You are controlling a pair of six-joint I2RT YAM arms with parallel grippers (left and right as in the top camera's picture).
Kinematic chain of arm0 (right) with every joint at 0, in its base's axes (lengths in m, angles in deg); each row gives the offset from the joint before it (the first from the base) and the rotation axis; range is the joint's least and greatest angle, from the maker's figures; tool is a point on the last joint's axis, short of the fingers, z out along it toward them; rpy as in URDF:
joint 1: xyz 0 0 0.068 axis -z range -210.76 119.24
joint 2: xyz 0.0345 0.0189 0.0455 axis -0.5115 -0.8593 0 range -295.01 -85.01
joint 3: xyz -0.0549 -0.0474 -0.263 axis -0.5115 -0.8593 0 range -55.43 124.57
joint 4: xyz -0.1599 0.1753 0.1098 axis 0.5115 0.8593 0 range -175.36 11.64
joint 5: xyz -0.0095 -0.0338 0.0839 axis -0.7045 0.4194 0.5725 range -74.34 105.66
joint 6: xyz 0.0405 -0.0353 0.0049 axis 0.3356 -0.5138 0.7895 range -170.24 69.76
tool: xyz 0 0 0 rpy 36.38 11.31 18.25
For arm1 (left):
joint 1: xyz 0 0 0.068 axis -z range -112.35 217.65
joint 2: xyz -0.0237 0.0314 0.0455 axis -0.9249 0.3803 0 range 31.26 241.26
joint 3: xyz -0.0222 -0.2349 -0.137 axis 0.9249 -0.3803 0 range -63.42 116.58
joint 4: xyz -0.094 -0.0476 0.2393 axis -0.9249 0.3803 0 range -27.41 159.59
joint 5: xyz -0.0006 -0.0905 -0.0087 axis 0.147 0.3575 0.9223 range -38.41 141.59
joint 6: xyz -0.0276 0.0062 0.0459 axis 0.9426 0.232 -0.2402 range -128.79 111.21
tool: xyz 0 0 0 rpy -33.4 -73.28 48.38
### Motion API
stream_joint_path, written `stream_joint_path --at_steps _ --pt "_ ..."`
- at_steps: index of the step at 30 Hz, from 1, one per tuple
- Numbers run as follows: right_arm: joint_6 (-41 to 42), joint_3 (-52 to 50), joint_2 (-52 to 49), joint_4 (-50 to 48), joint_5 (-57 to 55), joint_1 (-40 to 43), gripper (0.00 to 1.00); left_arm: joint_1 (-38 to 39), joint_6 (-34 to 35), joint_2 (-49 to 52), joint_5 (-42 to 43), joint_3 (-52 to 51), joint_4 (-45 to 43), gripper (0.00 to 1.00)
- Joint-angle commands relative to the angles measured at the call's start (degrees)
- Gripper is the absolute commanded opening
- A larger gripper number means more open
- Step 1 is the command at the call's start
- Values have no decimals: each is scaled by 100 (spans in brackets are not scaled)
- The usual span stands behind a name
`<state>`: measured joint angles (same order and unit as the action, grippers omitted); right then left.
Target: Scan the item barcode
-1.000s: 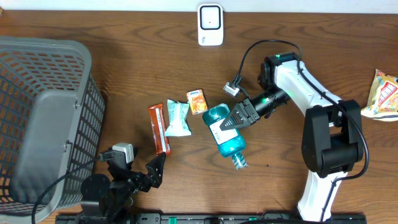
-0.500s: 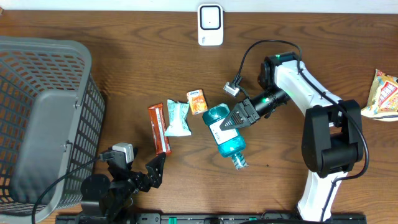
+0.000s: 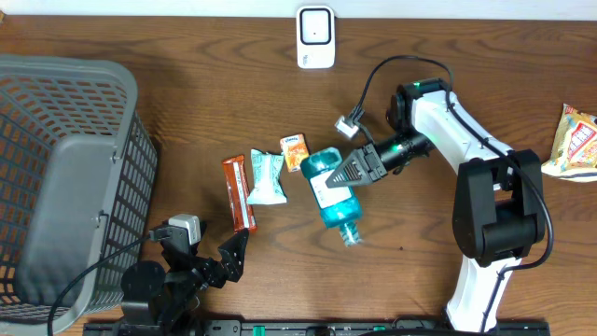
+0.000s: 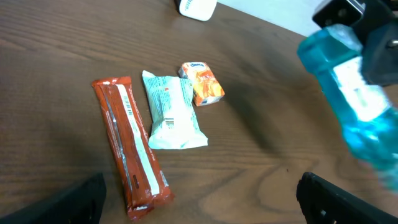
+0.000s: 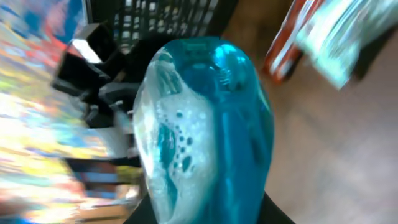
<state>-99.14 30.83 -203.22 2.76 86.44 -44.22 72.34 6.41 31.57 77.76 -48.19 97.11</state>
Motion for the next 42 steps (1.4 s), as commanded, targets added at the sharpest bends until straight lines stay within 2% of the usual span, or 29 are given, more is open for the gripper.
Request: stream_joint_path --at_steps 1,3,6,10,14,19,25,31,38,42 --pt "369 42 203 -717 114 105 2 -17 7 -9 -28 20 2 98" --pt "1648 142 203 -1646 -621 142 2 -17 7 -9 -28 20 2 98" --pt "2745 420 221 -2317 -1517 105 1 -17 7 -9 -28 20 2 98" --pt "3036 1110 240 -2387 -2304 70 1 -17 7 -9 -28 20 2 98" --pt "3552 1733 240 -2404 -3543 11 1 -17 7 -9 -28 20 2 98" --pt "3565 1974 240 -2791 -4671 -238 1 -17 7 -9 -28 20 2 98" --pt "3499 1971 184 -4245 -6555 -660 1 -17 7 -9 -28 20 2 98" --pt "3185 1971 -9 -5766 -7713 -916 1 -17 7 -9 -28 20 2 98" --pt "2253 1971 -487 -7580 -8590 -1075 1 -17 7 -9 -28 20 2 98" --pt "1504 1982 -817 -8247 -9044 -1198 1 -17 7 -9 -28 20 2 98"
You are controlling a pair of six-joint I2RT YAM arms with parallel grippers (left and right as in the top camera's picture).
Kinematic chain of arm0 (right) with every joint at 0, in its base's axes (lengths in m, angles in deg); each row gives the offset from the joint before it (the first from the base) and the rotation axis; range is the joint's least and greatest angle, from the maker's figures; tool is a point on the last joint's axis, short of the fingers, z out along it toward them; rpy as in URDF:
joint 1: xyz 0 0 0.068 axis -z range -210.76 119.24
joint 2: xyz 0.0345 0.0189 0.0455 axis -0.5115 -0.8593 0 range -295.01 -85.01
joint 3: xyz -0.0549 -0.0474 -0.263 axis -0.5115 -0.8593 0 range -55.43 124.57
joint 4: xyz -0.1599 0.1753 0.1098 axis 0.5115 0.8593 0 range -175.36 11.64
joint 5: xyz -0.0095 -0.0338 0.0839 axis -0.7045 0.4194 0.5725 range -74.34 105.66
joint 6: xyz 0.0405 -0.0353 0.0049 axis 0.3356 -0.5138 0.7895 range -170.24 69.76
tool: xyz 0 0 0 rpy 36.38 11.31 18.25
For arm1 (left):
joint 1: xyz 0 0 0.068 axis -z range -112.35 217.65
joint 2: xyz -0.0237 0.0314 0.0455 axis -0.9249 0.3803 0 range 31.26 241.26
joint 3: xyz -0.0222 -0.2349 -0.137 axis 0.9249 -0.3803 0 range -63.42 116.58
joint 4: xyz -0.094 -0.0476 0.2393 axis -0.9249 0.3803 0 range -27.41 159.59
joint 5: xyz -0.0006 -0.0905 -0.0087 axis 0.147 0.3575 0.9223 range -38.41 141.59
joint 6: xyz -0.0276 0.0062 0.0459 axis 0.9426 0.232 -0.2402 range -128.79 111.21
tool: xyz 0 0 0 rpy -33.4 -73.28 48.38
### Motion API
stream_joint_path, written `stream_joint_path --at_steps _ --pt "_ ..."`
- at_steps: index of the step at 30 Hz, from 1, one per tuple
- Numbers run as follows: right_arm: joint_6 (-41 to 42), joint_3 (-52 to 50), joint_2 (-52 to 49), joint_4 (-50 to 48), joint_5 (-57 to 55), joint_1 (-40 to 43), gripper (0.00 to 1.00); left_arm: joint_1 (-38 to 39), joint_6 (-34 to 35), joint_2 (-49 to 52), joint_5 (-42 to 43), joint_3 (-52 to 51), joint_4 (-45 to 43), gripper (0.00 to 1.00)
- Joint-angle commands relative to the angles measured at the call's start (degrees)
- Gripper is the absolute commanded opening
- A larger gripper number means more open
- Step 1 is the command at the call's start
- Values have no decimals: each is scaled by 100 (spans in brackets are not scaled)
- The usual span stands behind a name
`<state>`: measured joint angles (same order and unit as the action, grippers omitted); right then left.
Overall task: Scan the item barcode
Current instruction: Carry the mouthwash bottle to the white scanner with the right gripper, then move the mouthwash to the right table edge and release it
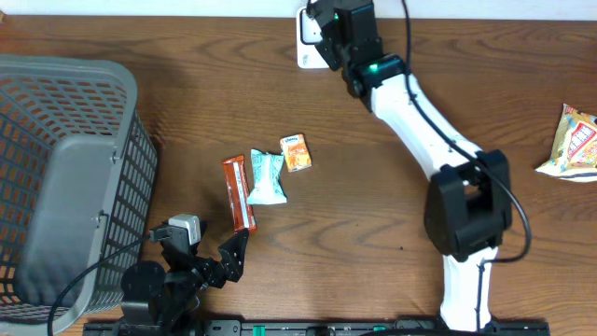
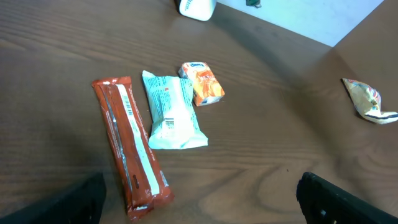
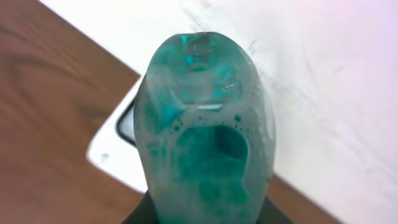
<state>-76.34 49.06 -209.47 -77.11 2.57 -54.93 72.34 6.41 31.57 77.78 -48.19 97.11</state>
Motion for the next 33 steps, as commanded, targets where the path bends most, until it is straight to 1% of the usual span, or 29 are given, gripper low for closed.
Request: stream_joint_path --at_steps 1,4,8,12,15,17,19,22,24,28,33 --pt "-927 162 -262 -374 -752 -153 1 -17 7 -9 -31 20 2 98" --pt "-1368 184 -476 -706 -1062 -249 1 -17 7 -9 -31 20 2 98" --pt "-1615 317 -643 -791 -1152 -332 1 -17 7 -9 -31 20 2 98" --pt "-1329 485 -706 -807 -1438 -365 1 -17 7 -9 -31 20 2 98" --pt "-1025 643 -704 -656 -2094 -313 1 -17 7 -9 -31 20 2 98" --pt "-831 815 -702 -304 -2566 -225 1 -17 7 -9 -31 20 2 98" --pt "-616 1067 -702 341 -2968 -87 1 -17 7 -9 -31 20 2 98" --pt "-214 1392 -702 1316 -3333 223 1 -17 7 -9 -31 20 2 98" --pt "83 1499 -702 1779 -3451 481 1 -17 7 -11 -31 20 2 98" --pt "538 1484 -704 2570 -3298 1123 1 -17 7 -9 -31 20 2 98" --pt "732 1360 -704 3097 -2774 1971 1 -17 7 -9 -31 20 2 98"
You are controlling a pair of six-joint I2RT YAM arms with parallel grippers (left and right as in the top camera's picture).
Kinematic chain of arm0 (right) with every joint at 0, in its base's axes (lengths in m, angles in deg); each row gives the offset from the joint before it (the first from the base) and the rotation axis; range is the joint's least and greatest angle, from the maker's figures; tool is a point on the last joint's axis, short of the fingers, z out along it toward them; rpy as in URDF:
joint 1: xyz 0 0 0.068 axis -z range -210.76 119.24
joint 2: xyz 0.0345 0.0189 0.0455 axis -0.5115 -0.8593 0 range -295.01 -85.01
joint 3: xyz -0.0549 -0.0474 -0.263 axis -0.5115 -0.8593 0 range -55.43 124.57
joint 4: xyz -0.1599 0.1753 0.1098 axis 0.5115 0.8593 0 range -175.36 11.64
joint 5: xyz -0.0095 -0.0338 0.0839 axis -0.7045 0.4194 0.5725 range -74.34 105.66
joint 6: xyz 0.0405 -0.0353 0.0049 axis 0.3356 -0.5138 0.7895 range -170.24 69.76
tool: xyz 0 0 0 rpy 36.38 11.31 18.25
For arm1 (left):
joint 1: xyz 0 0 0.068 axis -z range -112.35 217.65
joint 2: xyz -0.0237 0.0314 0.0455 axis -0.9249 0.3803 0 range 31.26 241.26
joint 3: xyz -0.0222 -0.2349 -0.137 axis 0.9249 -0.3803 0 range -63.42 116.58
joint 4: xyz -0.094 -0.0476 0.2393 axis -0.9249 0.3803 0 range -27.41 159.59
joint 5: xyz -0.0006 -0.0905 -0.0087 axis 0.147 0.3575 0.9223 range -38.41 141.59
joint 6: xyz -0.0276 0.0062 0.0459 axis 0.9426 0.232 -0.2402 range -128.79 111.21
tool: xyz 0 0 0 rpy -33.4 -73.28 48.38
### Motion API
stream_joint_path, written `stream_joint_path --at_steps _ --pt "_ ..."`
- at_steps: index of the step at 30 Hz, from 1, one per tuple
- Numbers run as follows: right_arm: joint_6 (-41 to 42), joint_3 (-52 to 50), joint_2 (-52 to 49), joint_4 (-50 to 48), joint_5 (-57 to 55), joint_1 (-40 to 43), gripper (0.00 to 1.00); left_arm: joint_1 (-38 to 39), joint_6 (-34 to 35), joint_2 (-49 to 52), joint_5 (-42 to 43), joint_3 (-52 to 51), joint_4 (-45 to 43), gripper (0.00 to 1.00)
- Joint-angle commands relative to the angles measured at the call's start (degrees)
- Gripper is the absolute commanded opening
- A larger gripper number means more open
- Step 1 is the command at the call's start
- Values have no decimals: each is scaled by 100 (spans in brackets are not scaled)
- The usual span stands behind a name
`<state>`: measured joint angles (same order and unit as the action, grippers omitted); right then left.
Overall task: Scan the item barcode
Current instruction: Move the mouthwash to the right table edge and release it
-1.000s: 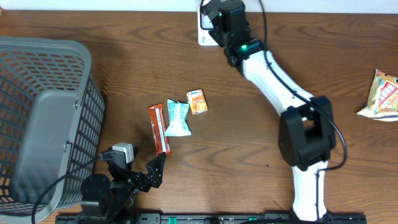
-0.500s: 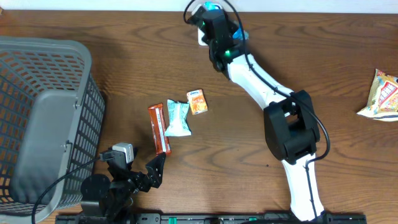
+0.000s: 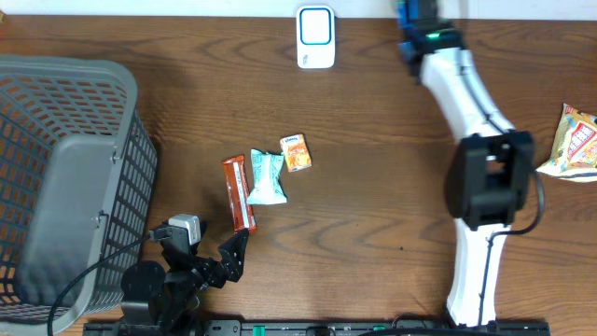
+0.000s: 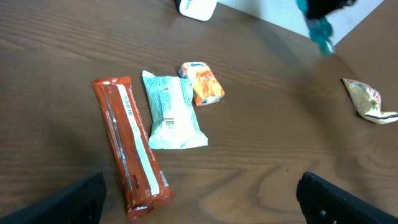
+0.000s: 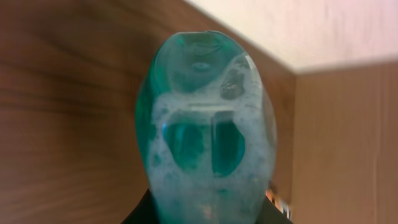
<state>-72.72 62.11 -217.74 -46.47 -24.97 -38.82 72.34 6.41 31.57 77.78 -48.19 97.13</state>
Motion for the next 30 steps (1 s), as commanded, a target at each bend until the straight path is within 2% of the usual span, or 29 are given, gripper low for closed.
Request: stream_joint_path --at_steps 1,7,15,18,24,26,27,28,29,30 --pt "363 -28 122 55 118 649 1 -17 7 -9 -31 20 0 98" --pt "393 -629 94 7 619 1580 1 -17 7 -9 -31 20 0 98" --pt "1292 -1285 37 -203 765 2557 2 -17 7 -9 -31 20 0 98" --pt "1523 -1307 37 -144 1108 2802 11 -17 7 -9 -31 20 0 98" --pt "1937 -1307 37 103 1449 3064 12 -17 7 -9 -31 20 0 98" --pt "1974 -1307 37 144 1449 3064 17 -17 7 -9 -31 20 0 98" --pt "1974 -1307 37 170 1443 3056 24 -17 7 -9 -31 20 0 98" --pt "1976 -1307 39 201 1443 3049 37 -17 7 -9 -31 20 0 98" --pt "2052 -1285 52 284 1419 3045 83 -17 7 -9 -31 20 0 98" --pt "2155 -1252 66 350 1419 3045 99 -17 7 -9 -31 20 0 98"
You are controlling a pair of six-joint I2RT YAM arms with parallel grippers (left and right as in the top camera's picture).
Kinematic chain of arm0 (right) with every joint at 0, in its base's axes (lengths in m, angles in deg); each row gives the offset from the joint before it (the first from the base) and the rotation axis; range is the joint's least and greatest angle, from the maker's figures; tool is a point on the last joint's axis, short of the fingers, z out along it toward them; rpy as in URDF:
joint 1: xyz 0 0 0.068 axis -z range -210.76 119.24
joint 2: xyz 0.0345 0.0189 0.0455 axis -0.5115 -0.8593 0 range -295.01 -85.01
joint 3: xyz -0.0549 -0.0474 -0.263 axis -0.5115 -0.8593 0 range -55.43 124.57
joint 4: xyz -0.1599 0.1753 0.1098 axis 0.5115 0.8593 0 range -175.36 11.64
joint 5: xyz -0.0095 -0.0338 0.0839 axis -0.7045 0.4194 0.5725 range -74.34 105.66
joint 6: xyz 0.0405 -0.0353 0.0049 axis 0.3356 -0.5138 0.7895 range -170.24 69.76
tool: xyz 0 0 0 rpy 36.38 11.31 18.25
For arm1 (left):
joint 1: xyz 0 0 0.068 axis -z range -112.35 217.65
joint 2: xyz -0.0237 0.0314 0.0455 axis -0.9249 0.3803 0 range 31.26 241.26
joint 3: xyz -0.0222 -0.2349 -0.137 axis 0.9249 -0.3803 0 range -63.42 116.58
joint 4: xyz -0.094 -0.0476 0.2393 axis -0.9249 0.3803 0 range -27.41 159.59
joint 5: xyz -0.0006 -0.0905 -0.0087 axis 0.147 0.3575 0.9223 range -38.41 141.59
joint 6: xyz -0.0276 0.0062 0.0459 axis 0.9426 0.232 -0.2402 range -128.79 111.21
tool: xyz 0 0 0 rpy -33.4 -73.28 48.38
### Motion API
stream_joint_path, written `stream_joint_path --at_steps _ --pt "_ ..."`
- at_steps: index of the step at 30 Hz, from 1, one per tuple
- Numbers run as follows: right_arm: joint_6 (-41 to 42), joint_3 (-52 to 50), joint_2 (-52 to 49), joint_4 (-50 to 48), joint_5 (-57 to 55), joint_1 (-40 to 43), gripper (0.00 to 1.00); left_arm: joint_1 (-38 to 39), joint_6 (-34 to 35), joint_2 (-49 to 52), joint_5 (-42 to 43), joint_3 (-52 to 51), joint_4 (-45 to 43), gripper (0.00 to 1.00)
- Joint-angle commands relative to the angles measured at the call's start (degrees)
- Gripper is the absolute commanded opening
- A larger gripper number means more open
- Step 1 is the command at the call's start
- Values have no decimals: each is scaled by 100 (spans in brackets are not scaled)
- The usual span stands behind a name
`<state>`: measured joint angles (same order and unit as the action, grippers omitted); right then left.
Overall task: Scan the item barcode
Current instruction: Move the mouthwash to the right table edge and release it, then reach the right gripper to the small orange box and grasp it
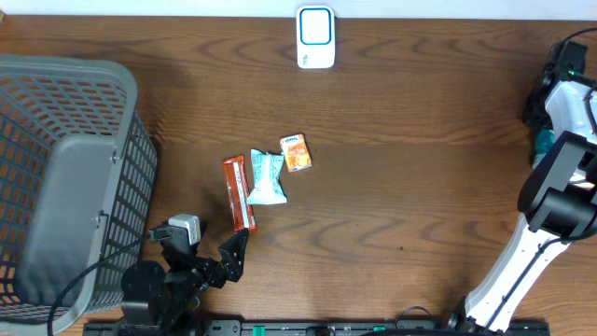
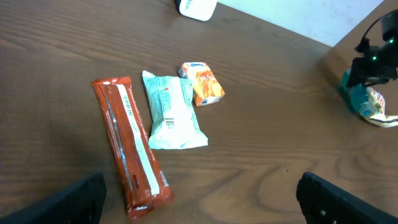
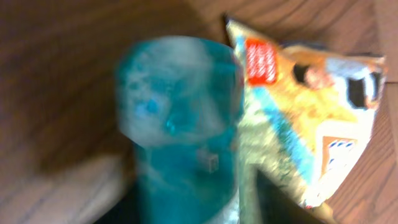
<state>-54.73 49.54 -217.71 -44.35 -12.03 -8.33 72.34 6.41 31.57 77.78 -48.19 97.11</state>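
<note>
The blue bottle (image 3: 180, 124) stands on the table at the far right, touching a colourful snack bag (image 3: 311, 118). My right gripper (image 3: 193, 208) is around it, and its fingers look spread a little wider than the bottle, though the view is blurred. In the left wrist view the bottle (image 2: 354, 99) sits under the dark right gripper (image 2: 373, 59). The overhead view shows only a teal sliver of it (image 1: 542, 143). The white scanner (image 1: 315, 35) stands at the far edge. My left gripper (image 2: 199, 208) rests open and empty at the front.
A brown-red bar (image 1: 238, 193), a teal-white packet (image 1: 267, 177) and a small orange box (image 1: 296, 152) lie mid-table. A grey mesh basket (image 1: 65, 177) fills the left side. The table's right edge is close beside the bottle.
My right arm has moved from the far edge, right of the scanner, to the right edge. The bottle now stands beside the snack bag, and the fingers appear to have parted from it.
My right gripper first held the blue bottle over mid-table beside the snacks. It then held it right at the scanner, then off to the scanner's right by the far edge. Now the bottle stands at the right edge beside the snack bag. The left arm stayed still.
</note>
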Motion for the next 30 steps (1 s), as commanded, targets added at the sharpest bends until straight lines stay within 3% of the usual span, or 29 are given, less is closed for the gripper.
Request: stream_joint_path --at_steps 1,8,17,25,30 --pt "457 55 96 225 131 -4 99 -17 7 -9 -31 20 2 98" --pt "901 822 706 973 238 -114 99 -17 7 -9 -31 20 2 98" --pt "1751 874 1718 1366 2883 -872 99 -17 7 -9 -31 20 2 98" --pt "3897 837 1641 2435 4634 -1998 99 -17 7 -9 -31 20 2 98" --pt "3985 756 1453 3018 5160 -2957 99 -17 7 -9 -31 20 2 98"
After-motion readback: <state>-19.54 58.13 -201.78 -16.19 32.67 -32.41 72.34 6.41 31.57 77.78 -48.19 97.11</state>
